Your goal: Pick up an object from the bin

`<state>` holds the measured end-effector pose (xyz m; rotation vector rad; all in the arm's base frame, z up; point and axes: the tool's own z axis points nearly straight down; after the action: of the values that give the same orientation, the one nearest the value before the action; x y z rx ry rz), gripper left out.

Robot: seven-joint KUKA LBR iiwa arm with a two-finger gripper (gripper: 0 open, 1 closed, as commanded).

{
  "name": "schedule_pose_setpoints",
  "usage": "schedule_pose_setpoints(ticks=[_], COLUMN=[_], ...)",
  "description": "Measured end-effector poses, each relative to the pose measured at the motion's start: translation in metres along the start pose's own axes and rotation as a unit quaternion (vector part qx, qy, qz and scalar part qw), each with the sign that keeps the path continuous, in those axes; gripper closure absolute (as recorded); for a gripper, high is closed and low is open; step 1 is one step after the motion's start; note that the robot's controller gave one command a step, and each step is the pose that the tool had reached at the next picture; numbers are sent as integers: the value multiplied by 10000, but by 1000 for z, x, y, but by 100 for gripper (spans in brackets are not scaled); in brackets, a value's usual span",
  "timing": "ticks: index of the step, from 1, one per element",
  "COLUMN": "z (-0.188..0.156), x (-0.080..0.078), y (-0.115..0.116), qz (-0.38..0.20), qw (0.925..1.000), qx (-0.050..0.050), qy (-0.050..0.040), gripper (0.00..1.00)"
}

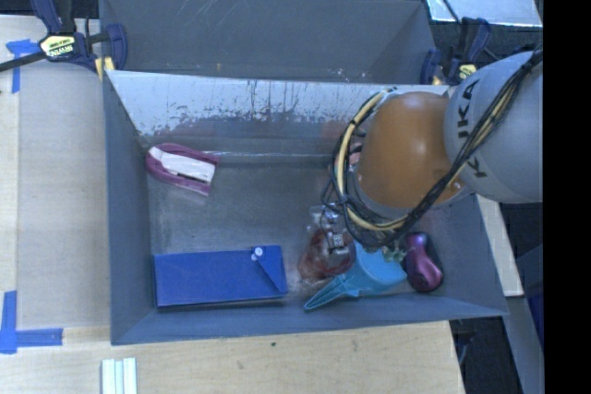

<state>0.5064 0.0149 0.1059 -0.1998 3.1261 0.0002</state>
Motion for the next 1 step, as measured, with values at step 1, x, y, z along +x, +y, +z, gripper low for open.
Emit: schedule_pose_setpoints(ticks=[1], z=[0], x=[0], y=[0], qz=[0], qw=[10000], qx=[0], qy=[0], gripper=[100])
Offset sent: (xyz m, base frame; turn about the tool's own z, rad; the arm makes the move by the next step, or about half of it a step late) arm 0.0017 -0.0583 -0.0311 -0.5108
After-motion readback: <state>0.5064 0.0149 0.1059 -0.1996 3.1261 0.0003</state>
